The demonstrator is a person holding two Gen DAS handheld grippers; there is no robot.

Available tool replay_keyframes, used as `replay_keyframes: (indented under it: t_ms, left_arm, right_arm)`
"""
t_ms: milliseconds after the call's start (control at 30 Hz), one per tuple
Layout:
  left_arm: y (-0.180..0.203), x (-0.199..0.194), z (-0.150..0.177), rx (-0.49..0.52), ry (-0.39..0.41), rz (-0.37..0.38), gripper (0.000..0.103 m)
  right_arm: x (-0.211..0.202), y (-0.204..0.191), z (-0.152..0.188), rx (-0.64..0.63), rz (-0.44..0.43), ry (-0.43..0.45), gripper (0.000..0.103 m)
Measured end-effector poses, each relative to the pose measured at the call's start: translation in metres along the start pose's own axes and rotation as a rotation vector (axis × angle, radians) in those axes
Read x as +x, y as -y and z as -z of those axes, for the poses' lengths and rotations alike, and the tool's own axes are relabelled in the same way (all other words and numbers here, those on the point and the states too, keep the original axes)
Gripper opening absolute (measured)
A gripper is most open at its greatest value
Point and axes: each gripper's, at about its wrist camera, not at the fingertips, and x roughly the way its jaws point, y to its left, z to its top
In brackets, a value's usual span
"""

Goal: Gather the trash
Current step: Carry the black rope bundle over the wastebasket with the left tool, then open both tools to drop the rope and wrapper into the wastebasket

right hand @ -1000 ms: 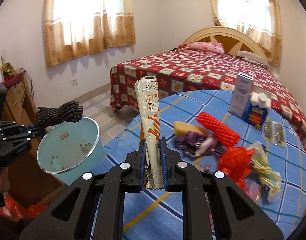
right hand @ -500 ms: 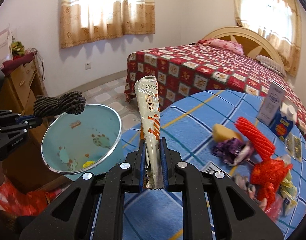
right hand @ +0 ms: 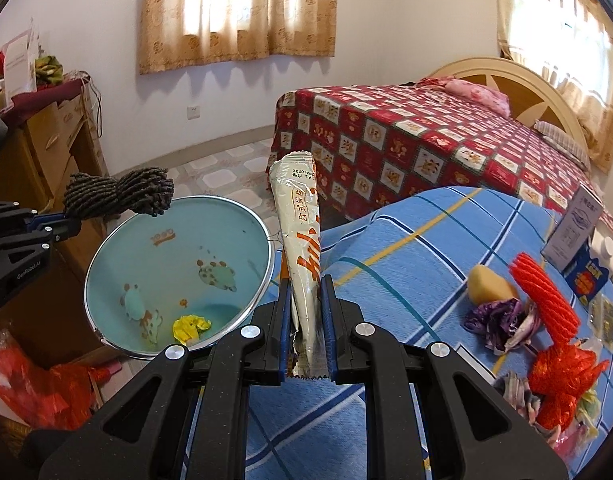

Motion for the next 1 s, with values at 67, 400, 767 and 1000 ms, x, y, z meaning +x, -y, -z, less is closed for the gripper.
replay_keyframes:
  t_ms: [67, 400, 767, 1000]
  left_arm:
    - [0.0, 0.001, 0.0, -0.003, -0.007, 0.0, 0.01]
    - [-0.003, 0.003, 0.001, -0.006, -0.012, -0.001, 0.01]
    - [-0.005, 0.005, 0.001, -0.007, -0.015, -0.001, 0.01]
    - [0.001, 0.005, 0.003, -0.004, -0.015, 0.036, 0.018]
  right_arm:
    - [0.001, -0.002, -0.001, -0.005, -0.002, -0.001, 0.015]
    - [0.004, -0.013, -0.004, -0.037, -0.018, -0.002, 0.015]
    - [0.006, -0.019, -0.006, -0.056, -0.033, -0.006, 0.015]
    - [0.008, -0.03, -0.005, -0.088, -0.075, -0.011, 0.027]
